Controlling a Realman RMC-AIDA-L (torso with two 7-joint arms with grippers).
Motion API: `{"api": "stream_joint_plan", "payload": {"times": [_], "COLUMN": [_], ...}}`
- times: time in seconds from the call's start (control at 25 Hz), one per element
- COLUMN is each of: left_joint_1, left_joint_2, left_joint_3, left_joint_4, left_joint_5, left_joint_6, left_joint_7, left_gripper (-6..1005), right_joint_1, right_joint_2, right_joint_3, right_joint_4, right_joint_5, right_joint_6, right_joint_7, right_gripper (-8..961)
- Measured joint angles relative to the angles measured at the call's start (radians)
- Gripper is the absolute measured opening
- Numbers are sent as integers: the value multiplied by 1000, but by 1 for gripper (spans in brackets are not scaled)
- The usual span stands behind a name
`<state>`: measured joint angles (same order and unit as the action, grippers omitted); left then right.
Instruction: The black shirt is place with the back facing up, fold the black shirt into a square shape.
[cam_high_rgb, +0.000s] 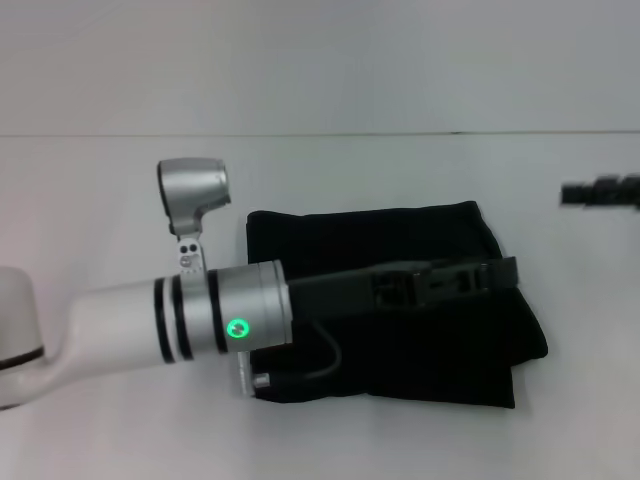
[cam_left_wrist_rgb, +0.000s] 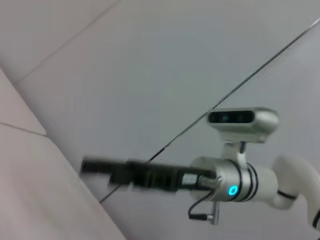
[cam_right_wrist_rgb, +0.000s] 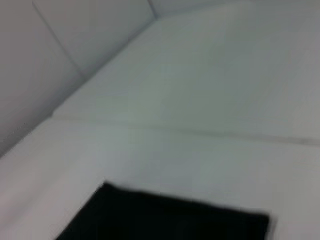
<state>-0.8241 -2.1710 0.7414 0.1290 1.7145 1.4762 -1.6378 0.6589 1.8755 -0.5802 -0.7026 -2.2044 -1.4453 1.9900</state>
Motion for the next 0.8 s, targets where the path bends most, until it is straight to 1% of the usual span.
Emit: {"api": "stream_joint_plan", "payload": {"times": [0.04,0.24,0.32,0.4,0.52,0.64,0.72,0.8], "left_joint_1": [9,100,138,172,193,202,203,203], "left_joint_2": [0,10,17,27,42,52,52,53], "left_joint_3": [10,123,154,159,155,152,152,152], "left_joint_4": [19,213,285,341,389,436,454,475], "left_joint_5": [0,-1,4,19,62,165,206,245], "left_joint_6": [4,28,29,32,40,56,59,61], "left_joint_7": [0,9,29,62,98,152,167,174], "left_gripper": [540,651,696,740,811,888,940,943], "right_joint_1": [14,83,97,102,105,114,122,129], "right_joint_2": [0,4,12,22,28,31,35,42], "right_joint_3": [-16,-67,-73,-70,-67,-66,-65,-65], "right_joint_4": [19,156,192,200,211,237,253,268], "right_joint_5": [-28,-154,-177,-179,-174,-170,-167,-159], "right_joint_6": [0,43,61,63,60,62,68,74], "right_joint_7": [28,136,155,163,181,193,204,212], "right_gripper": [863,852,847,843,836,829,824,820]}}
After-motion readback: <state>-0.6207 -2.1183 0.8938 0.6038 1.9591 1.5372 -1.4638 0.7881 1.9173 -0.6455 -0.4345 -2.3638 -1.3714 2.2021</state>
